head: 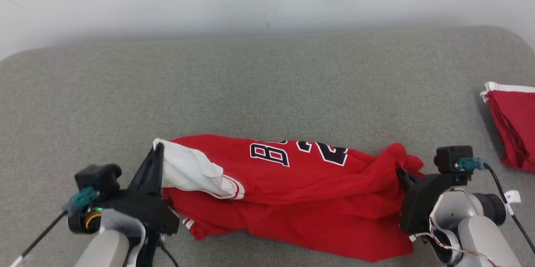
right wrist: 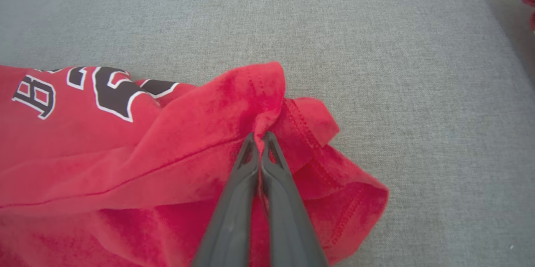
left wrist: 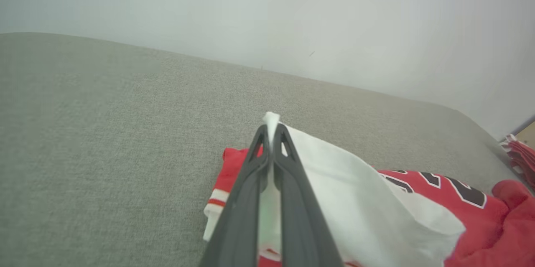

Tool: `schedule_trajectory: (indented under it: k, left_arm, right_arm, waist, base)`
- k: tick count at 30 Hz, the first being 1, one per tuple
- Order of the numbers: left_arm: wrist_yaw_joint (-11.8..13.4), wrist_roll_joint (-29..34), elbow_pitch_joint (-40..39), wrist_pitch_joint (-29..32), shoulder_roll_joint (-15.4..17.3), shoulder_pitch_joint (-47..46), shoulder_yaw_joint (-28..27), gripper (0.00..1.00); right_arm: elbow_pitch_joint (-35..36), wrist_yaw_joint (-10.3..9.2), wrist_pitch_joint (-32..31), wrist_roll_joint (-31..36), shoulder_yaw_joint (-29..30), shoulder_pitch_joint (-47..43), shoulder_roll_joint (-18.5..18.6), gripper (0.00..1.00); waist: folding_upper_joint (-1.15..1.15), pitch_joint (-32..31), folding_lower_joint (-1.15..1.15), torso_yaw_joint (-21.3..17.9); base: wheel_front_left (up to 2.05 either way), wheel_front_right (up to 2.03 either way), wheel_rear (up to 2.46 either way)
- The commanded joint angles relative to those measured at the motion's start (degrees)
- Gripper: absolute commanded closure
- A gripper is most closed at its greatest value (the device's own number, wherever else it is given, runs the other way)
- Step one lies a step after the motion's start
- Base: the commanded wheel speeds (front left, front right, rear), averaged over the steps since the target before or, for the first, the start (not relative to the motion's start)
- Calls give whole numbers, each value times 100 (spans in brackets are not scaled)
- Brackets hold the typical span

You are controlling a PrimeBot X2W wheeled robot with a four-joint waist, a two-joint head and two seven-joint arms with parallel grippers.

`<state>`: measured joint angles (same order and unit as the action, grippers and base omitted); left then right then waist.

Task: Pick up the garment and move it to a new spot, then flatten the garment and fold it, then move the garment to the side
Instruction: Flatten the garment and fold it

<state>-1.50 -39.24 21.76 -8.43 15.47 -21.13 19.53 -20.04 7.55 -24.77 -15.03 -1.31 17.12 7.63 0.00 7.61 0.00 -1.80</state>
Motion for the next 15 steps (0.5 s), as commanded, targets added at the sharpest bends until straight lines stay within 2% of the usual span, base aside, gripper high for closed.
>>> schedule_trajectory:
  k: [1,8,9,10,11,15]
  left_arm:
    - [47,70,229,11,-43,-230,36,100]
    - [295,418,1315,-184,-205,-906,191,100]
    - [289,438,1429,-224,-242,-956,208,60]
    - [286,443,1530,-282,-281,-1002,205,7]
    - [281,441,1627,-327,-312,-1045,196,0]
    - [280,500,1849,-516,-358,-1100,185,0]
  right_arm:
    - [-94,-15,-15,51,-24,152,0,100]
    - [-581,-16,134,154,-172,576,-113,100]
    - [-629,-16,166,152,-197,614,-130,100]
    - [-670,-16,203,142,-217,641,-141,76]
    - [-704,-16,246,117,-239,664,-151,0]
    - [-768,-16,491,43,-241,672,-149,0]
  waist:
    - [0,177,0,-115]
    - [0,391,0,-260]
    - [0,406,0,-271]
    - [0,414,0,-276]
    - [0,419,0,-280]
    - [0,358,0,-254]
  base:
    - [0,0,0]
    - [0,0,0]
    - [0,0,0]
    - [0,0,0]
    - [0,0,0]
    - [0,0,0]
